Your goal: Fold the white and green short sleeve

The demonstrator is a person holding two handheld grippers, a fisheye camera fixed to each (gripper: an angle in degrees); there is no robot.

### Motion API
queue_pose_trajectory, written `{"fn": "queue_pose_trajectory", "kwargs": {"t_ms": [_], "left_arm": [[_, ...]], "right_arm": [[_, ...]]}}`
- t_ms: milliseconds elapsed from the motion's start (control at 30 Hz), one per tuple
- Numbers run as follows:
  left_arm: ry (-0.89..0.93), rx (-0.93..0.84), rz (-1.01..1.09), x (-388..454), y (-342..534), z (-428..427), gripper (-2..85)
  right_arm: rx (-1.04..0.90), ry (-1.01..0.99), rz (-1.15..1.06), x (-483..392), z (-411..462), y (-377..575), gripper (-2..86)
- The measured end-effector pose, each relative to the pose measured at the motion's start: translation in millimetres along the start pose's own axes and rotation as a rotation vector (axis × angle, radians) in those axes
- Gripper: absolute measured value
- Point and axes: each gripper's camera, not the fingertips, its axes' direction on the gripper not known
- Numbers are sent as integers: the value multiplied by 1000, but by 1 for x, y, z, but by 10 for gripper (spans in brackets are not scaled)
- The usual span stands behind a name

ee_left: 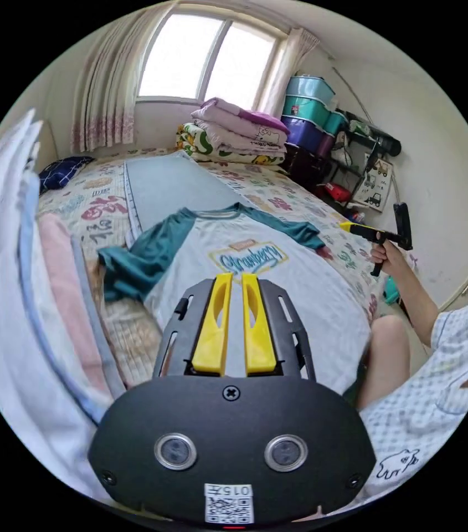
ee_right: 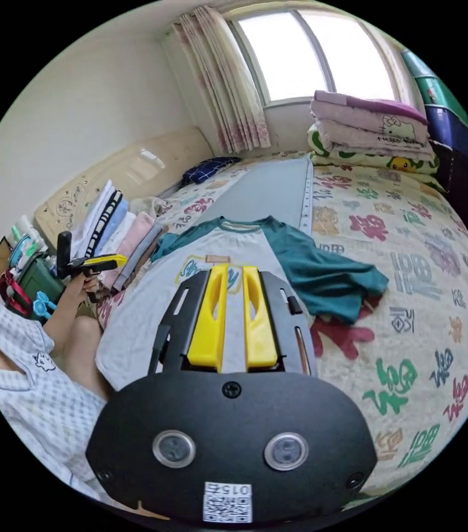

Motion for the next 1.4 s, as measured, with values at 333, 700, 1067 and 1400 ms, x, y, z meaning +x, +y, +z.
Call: {"fn": "queue_pose_trajectory", "kwargs": {"t_ms": [333,700,1067,1400], "left_arm": [[30,-63,-410,-32,229,-75,86],[44,-159,-477,-56,268,-55,124],[-47,-341,-487,-57,276,-17,85],[-22,-131,-468,-46,317,-83,-2]], "right_arm": [[-43,-129,440,112,-14,166,126],[-249,-151,477,217,40,149,136],[-297,-182,485,295,69,127,97],[-142,-302,479,346,52,123,9]]}}
